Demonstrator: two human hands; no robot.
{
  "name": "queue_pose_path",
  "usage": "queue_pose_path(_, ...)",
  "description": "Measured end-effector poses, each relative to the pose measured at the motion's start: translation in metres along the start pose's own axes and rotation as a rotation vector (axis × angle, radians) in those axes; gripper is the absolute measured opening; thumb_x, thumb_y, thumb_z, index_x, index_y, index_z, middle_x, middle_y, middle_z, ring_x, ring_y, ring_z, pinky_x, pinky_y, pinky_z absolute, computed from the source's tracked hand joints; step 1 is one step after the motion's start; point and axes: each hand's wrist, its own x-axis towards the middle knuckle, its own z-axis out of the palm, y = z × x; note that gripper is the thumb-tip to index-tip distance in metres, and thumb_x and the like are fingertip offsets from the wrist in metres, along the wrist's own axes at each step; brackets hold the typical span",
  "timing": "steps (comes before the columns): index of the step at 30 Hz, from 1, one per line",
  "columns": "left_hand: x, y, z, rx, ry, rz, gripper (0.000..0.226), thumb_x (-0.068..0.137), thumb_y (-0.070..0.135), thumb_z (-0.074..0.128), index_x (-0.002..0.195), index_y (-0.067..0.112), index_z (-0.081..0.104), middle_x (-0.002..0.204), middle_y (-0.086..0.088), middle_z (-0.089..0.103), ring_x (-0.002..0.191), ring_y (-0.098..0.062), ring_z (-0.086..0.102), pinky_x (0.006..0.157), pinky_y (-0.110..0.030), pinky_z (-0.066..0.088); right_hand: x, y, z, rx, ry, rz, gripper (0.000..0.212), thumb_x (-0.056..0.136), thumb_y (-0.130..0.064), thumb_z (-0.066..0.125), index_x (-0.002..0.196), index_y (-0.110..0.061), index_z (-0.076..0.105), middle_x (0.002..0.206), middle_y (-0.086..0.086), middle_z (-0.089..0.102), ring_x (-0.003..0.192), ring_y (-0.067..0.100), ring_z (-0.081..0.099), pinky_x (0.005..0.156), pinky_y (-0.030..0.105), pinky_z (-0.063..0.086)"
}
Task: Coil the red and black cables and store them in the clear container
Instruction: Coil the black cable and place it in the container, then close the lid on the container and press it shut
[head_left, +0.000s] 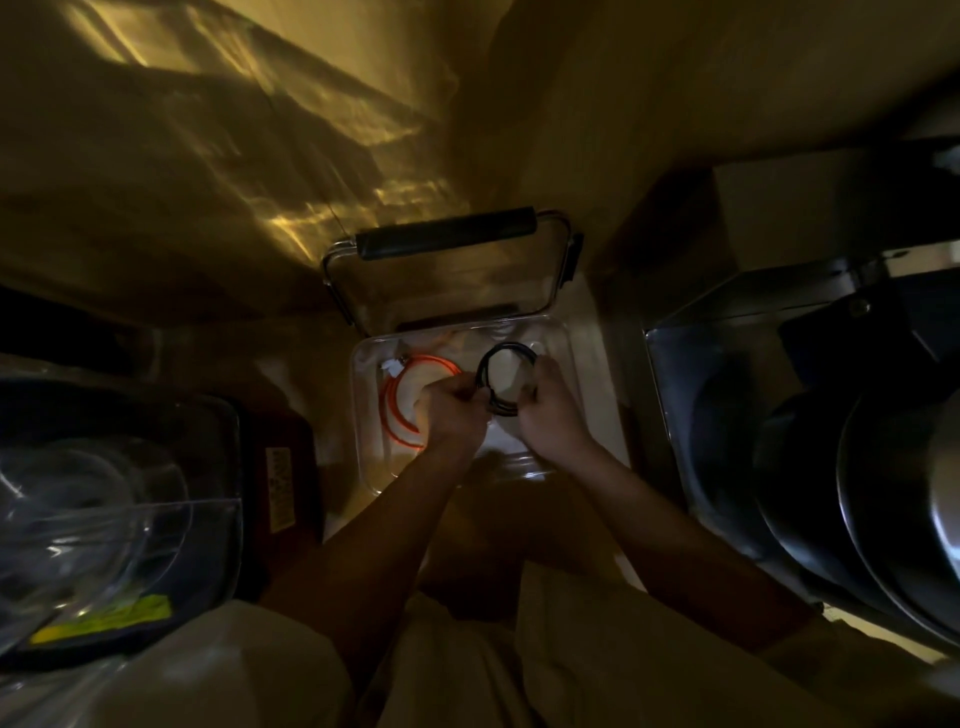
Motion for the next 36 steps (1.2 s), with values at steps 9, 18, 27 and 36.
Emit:
queue_pose_path(9,0.001,-0.004,-0.002,0.120,0.015,0.073,0.017,0.081,-0.006,0.067,0.083,0.009,0.060,0.075,-0.001,0.062,0.071,-0.015,0.061,0.061,-0.013,0.048,-0.005,0.009,0.000,-0.206,-0.086,-0.132,0.058,0.100,-0.013,0.040,0.152,-0.002,0.018,0.163,0.017,0.010,0.151,0.028,0.009,0.118,0.031,0.017)
queue_pose_path(18,0.000,-0.008,-0.009,0.091,0.046,0.065,0.023,0.082,0.007,0.062,0.070,0.027,0.064,0.083,-0.007,0.072,0.083,-0.029,0.070,0.081,-0.045,0.059,-0.002,0.015,0.001,-0.232,-0.075,-0.137,0.035,0.094,-0.004,0.043,0.128,0.001,0.045,0.139,0.019,0.039,0.125,0.031,0.043,0.100,0.031,0.036)
queue_pose_path(27,-0.019,-0.003,-0.025,0.135,0.057,0.113,0.017,0.089,0.013,0.059,0.078,0.012,0.072,0.083,-0.011,0.074,0.081,-0.028,0.070,0.073,-0.035,0.057,-0.016,0.009,-0.006,-0.121,0.019,-0.207,0.029,0.095,-0.008,0.049,0.120,0.001,0.058,0.125,0.014,0.053,0.112,0.028,0.054,0.087,0.022,0.036)
queue_pose_path(36,-0.050,-0.004,-0.056,0.091,0.143,0.093,0.014,0.074,0.029,0.060,0.073,0.025,0.072,0.074,0.000,0.075,0.074,-0.024,0.071,0.073,-0.043,0.060,-0.049,0.006,-0.012,-0.089,0.123,-0.314,0.017,0.093,-0.009,0.056,0.100,-0.002,0.069,0.110,0.011,0.065,0.104,0.021,0.059,0.081,0.021,0.042)
